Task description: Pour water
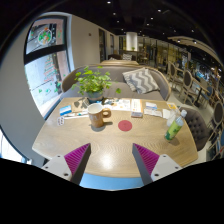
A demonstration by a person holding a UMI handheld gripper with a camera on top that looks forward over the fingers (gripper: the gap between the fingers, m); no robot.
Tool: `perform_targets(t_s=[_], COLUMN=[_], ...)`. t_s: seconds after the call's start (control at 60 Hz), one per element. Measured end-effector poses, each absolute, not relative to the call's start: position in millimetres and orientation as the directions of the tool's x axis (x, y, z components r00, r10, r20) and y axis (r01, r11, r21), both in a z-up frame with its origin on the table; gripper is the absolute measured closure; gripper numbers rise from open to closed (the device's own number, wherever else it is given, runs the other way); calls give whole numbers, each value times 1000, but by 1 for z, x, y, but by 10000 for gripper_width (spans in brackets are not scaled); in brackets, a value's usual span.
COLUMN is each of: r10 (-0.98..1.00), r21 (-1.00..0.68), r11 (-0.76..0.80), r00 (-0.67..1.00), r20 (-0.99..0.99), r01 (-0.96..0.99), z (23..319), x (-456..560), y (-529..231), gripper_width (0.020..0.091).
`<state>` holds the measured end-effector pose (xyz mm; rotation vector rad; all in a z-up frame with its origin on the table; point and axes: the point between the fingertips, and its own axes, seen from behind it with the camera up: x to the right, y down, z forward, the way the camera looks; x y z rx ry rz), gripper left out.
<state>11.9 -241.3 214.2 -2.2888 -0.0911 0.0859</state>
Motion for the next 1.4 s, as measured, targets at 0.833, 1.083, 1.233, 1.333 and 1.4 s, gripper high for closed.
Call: perform_targets(t_s=[0.833, 1.083, 1.233, 1.333, 1.4], r10=[-44, -55, -55, -48, -49], r21=[-847, -876, -885, -882, -881], r11=[-530, -481, -465, -472, -473], r00=[999, 998, 998, 999, 998], r20=[-12, -14, 5, 26, 41], r01=[-34, -39, -21, 0, 13], z=[72, 63, 63, 64, 68], x=[339, 342, 342, 339, 337], y=[-53, -29, -28, -26, -24], gripper_width=[274, 576, 646, 714, 714])
